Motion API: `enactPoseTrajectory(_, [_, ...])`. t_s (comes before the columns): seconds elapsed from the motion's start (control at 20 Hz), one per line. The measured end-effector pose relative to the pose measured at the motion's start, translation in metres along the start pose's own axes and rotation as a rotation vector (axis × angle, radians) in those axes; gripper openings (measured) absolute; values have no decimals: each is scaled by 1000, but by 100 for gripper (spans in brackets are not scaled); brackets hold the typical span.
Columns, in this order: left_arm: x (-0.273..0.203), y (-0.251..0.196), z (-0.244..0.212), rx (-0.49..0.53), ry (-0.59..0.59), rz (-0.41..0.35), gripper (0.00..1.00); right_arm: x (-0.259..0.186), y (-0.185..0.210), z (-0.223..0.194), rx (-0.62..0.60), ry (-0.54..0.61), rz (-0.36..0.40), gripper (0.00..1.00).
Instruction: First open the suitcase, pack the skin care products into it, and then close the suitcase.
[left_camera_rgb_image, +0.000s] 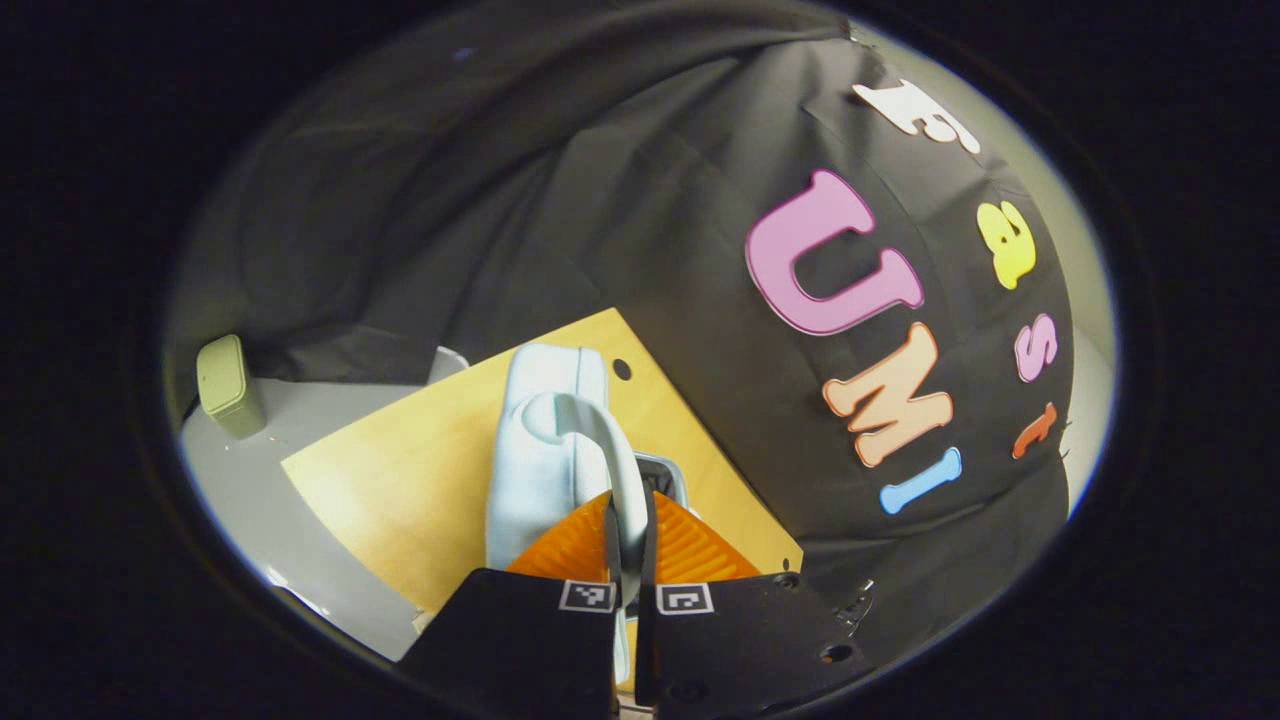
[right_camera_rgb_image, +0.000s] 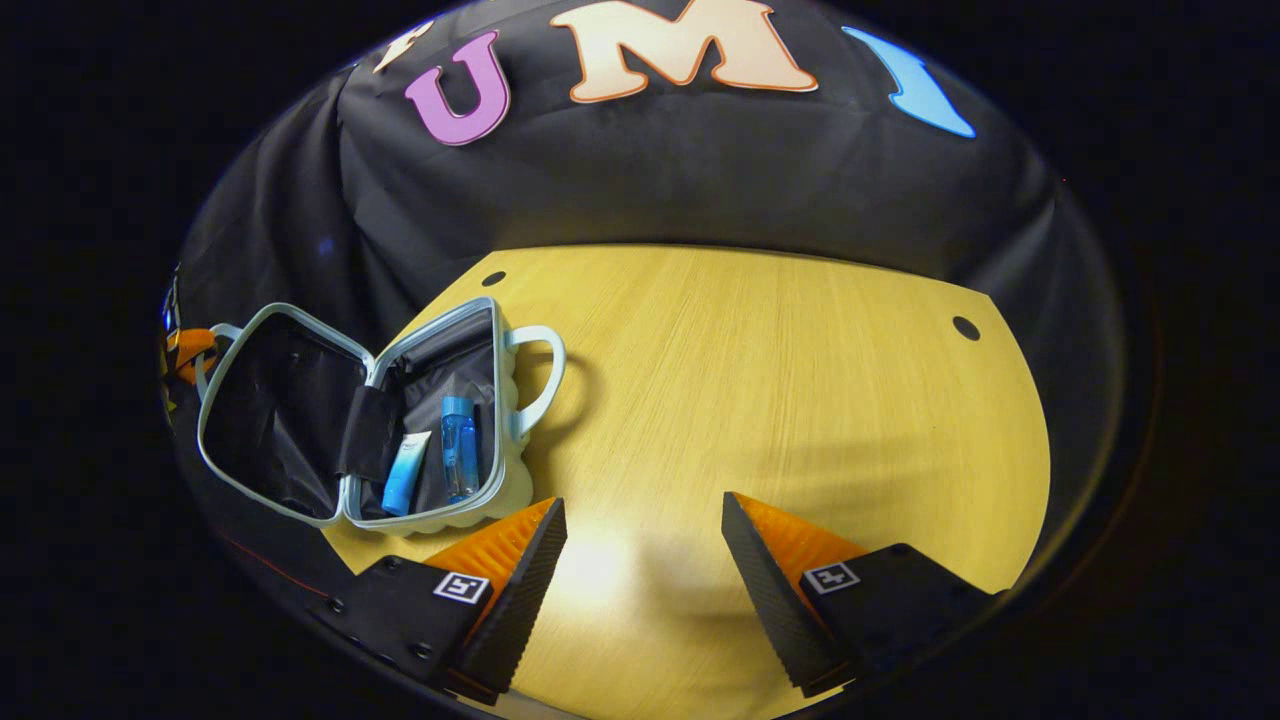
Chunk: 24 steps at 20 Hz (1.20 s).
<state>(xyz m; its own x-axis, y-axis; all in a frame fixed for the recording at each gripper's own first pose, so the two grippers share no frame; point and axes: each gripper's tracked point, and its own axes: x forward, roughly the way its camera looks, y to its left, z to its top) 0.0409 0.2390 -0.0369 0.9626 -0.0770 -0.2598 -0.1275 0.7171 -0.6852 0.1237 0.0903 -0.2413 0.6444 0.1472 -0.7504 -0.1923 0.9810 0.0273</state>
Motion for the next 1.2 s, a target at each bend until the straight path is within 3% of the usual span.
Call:
enactPoseTrajectory(0.05, [9, -22, -1, -10, 6, -35, 1, -6, -6, 1, 7, -8, -2, 98])
enactPoseTrajectory(0.4, [73, -118, -52, 8, 148, -203, 1, -33, -36, -7, 22, -54, -38, 98])
enactPoseTrajectory(0.55, [109, -145, -82, 33, 234, -223, 1, -41, -37, -16, 17, -53, -36, 98])
enactPoseTrajectory(0.7, [148, -161, -122, 64, 328, -210, 1, -49, -37, -20, 19, -64, -25, 94])
enactPoseTrajectory(0.85, [187, -164, -161, 98, 406, -169, 1, -57, -46, -21, 25, -73, -30, 98])
enactPoseTrajectory(1.2, [248, -130, -221, 185, 523, -5, 1, -67, -80, -21, 58, -86, -69, 98])
